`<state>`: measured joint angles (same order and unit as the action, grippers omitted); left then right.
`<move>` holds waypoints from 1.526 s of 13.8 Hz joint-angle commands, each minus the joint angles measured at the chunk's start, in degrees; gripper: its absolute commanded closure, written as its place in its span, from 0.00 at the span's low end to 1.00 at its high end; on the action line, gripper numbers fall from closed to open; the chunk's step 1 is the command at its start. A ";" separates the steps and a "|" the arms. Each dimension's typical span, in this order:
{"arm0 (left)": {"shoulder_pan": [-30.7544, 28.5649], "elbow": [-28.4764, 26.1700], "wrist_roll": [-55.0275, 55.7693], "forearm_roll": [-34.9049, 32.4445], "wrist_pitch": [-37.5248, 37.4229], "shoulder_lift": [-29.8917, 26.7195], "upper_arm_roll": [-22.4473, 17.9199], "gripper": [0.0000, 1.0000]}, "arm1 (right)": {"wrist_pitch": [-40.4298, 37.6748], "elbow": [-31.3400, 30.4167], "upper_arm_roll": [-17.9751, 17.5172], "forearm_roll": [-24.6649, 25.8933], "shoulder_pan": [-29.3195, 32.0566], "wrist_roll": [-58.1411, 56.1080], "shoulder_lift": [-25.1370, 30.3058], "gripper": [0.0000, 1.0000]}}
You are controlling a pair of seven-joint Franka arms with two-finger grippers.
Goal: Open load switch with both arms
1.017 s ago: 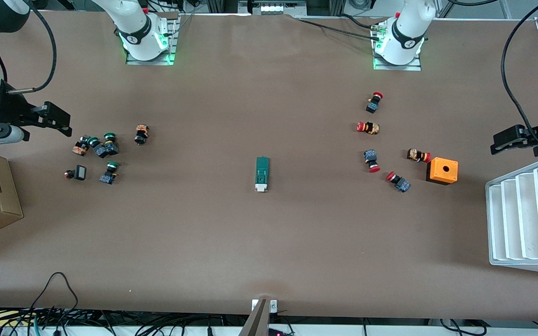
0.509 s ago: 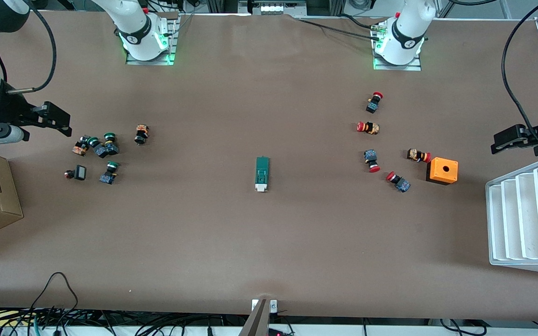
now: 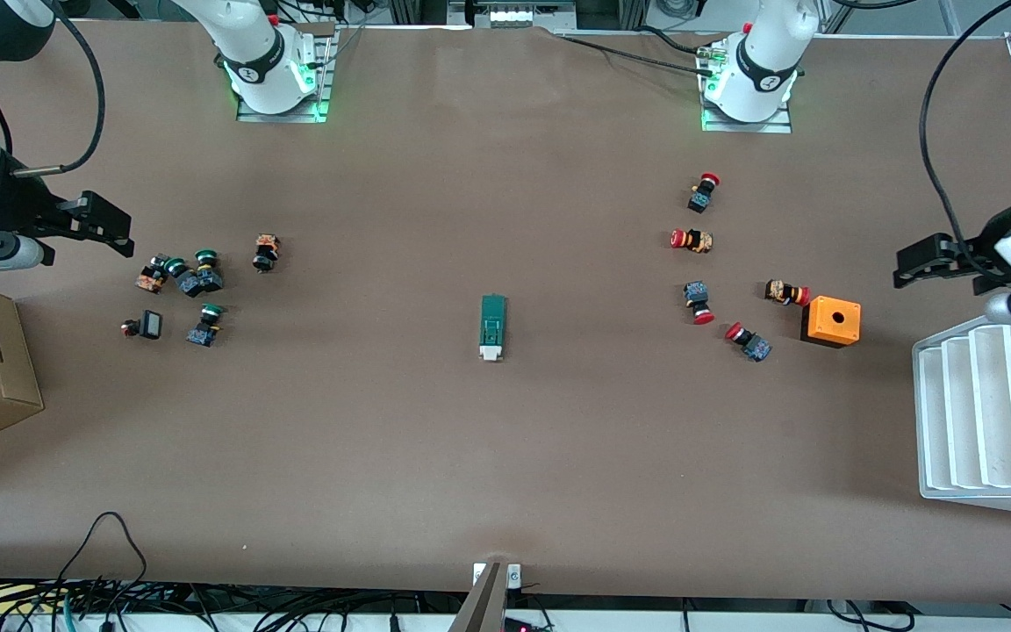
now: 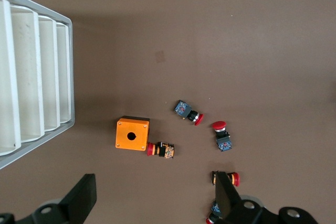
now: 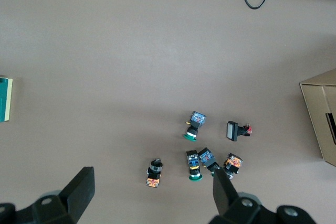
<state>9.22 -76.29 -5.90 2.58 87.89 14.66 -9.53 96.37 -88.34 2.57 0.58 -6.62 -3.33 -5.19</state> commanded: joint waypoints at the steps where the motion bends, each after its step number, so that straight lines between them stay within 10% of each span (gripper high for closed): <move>1: 2.72 -1.14 -0.34 1.20 2.53 -0.16 -0.22 0.00 | -1.18 1.59 0.07 -0.93 0.55 -1.32 -0.61 0.00; 12: 18.63 -0.88 18.01 5.24 11.76 5.37 -0.22 0.00 | -1.09 1.59 0.07 -0.93 0.55 -1.06 -0.61 0.00; 21: 34.71 -2.45 44.10 4.36 37.58 19.25 -0.31 0.00 | -1.09 1.59 0.07 -1.01 0.55 -1.06 -0.61 0.00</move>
<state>41.56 -78.36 33.72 6.98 120.37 31.24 -8.82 96.37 -88.33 2.71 0.55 -6.47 -3.33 -5.20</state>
